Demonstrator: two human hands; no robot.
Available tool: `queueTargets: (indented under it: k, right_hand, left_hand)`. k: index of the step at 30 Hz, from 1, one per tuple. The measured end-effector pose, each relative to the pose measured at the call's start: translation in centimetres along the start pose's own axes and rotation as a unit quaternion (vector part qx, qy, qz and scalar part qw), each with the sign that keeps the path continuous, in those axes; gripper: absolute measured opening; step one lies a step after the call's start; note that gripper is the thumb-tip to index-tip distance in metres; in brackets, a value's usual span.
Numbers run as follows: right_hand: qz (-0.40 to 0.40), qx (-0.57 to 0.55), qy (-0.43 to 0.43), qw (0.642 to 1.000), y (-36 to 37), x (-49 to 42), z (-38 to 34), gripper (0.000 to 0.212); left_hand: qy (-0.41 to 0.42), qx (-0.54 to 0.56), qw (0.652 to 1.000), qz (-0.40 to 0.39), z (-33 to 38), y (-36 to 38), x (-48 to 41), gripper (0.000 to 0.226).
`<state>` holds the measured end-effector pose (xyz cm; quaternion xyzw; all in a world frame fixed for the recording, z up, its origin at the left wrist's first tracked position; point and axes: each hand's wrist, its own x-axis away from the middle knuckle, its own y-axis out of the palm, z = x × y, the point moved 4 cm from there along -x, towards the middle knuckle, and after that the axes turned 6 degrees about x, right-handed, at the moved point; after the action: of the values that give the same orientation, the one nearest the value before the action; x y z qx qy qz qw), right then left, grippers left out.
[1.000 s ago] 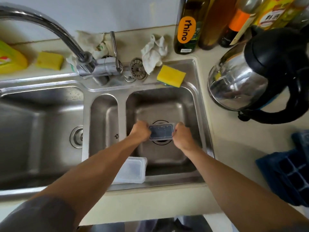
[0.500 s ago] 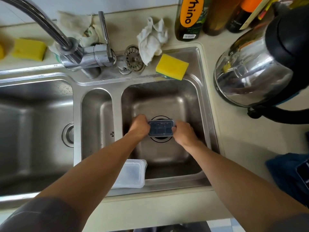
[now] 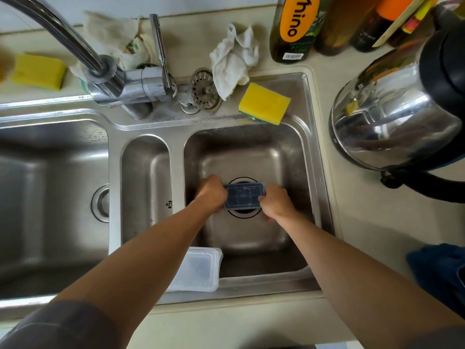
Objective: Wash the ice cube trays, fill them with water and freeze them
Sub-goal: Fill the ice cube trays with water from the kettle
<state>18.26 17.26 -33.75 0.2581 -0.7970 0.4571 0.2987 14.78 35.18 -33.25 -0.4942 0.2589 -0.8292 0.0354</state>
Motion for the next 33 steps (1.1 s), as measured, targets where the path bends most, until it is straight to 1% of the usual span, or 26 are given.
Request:
queueTargets:
  k: [2, 4, 7, 11, 13, 15, 17, 19, 22, 23, 26, 27, 29, 31, 33]
  right_hand:
    - [-0.02, -0.019, 0.026, 0.999, 0.1, -0.2, 0.2, 0.018]
    - [-0.033, -0.04, 0.05, 0.997, 0.2, -0.1, 0.5, 0.01]
    - [-0.034, -0.067, 0.062, 0.995, 0.4, 0.0, 0.8, 0.017]
    - [-0.057, -0.081, 0.068, 0.993, -0.1, 0.1, 0.4, 0.015]
    - [-0.067, -0.072, 0.075, 0.992, -0.4, 0.3, 0.2, 0.019]
    - [-0.07, -0.066, 0.074, 0.993, -0.6, 0.9, 0.0, 0.022]
    - [-0.072, -0.082, 0.062, 0.992, -1.0, 2.0, -0.5, 0.019]
    - [-0.065, -0.108, 0.035, 0.991, -1.8, 3.5, -1.1, 0.014]
    - [-0.02, -0.124, -0.025, 0.992, -4.3, 5.9, -2.6, 0.003]
    - [-0.005, -0.122, -0.045, 0.991, -5.2, 6.8, -3.1, 0.004]
    - [0.004, -0.148, -0.085, 0.985, -7.5, 9.8, -4.4, 0.007]
    - [-0.001, -0.16, -0.09, 0.983, -8.2, 10.8, -4.8, 0.007]
    - [-0.01, -0.164, -0.092, 0.982, -9.4, 12.6, -5.4, 0.01]
    - [-0.005, -0.134, -0.092, 0.987, -10.9, 14.2, -5.8, 0.023]
    - [0.056, -0.09, -0.103, 0.989, -13.0, 15.6, -6.5, 0.036]
  left_hand:
    - [-0.012, 0.001, 1.0, -0.021, -0.1, 0.4, 0.1, 0.021]
    - [-0.013, 0.004, 1.0, -0.015, -0.2, 0.6, 0.1, 0.022]
    - [-0.015, 0.021, 1.0, 0.008, -0.4, 0.5, -0.3, 0.02]
    - [0.002, 0.012, 1.0, 0.013, -0.8, 0.4, -0.5, 0.015]
    - [0.005, 0.013, 1.0, 0.023, -0.7, 0.3, -0.1, 0.018]
    - [0.01, -0.016, 1.0, 0.021, -0.3, 0.3, 0.6, 0.023]
    - [0.016, -0.012, 1.0, 0.023, 0.3, 0.1, 1.7, 0.033]
    - [0.024, 0.026, 0.999, 0.038, 1.2, -1.0, 3.0, 0.046]
    - [0.03, 0.078, 0.99, 0.11, 2.4, -3.8, 4.6, 0.069]
    - [0.038, 0.091, 0.988, 0.121, 2.9, -4.5, 5.2, 0.071]
    - [0.083, 0.158, 0.977, 0.115, 4.7, -5.1, 7.1, 0.066]
    - [0.094, 0.174, 0.972, 0.125, 5.4, -5.4, 8.2, 0.062]
    - [0.113, 0.156, 0.967, 0.165, 6.6, -6.2, 9.8, 0.063]
    - [0.128, 0.129, 0.967, 0.177, 7.5, -7.0, 11.2, 0.063]
    - [0.165, 0.083, 0.967, 0.176, 8.7, -8.0, 13.1, 0.055]
